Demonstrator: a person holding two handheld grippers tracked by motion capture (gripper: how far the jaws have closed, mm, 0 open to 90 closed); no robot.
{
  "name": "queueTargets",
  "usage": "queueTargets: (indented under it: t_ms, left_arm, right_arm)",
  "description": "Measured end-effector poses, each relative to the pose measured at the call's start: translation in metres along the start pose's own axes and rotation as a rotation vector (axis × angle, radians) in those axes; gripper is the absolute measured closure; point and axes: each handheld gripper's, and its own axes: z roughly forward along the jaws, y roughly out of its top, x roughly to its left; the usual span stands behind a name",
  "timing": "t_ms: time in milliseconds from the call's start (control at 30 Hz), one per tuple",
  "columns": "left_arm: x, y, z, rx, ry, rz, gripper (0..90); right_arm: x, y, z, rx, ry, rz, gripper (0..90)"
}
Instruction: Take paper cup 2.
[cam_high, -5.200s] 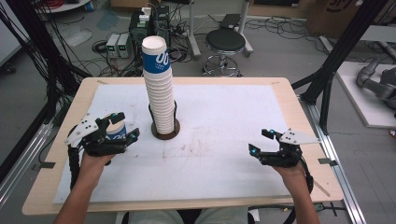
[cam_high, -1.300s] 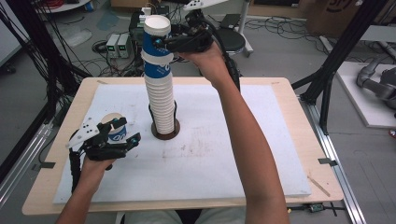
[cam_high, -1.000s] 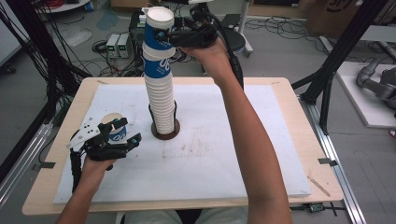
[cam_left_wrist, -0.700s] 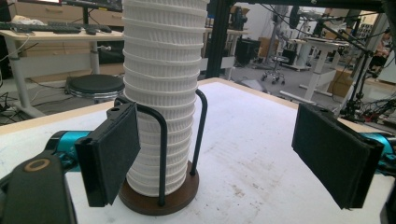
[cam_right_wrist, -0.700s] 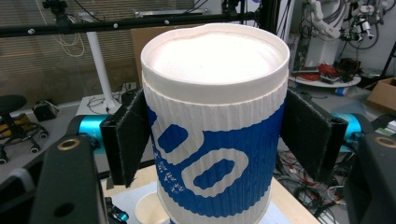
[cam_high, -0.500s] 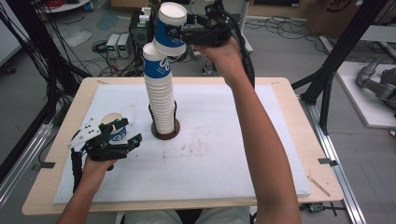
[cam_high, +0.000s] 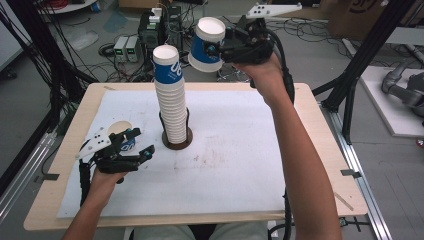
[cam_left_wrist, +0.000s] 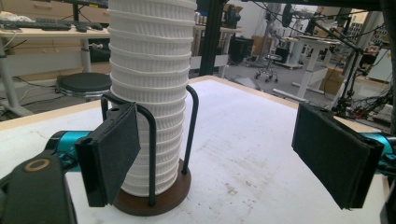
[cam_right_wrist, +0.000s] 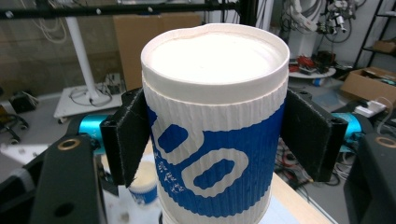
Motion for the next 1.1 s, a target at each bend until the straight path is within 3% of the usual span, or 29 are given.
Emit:
queueTargets:
  t_ms: [467,800,1100]
  left_arm:
    - [-0.003,-0.003,0.003,0.001,-0.007,0.003,15.3]
    - [-0.006,-0.005,0.006,0.009,-0.022,0.017,15.3]
    - [-0.01,-0.005,0.008,0.006,-0.031,0.021,15.3]
  right_arm:
    - [-0.004,-0.061,-0.04,0.04,-0.047,-0.003,28.4]
    - [0.004,-0.111,-0.052,0.101,-0.065,-0.01,28.4]
    - [0.007,-0.149,-0.063,0.104,-0.079,0.013,28.5]
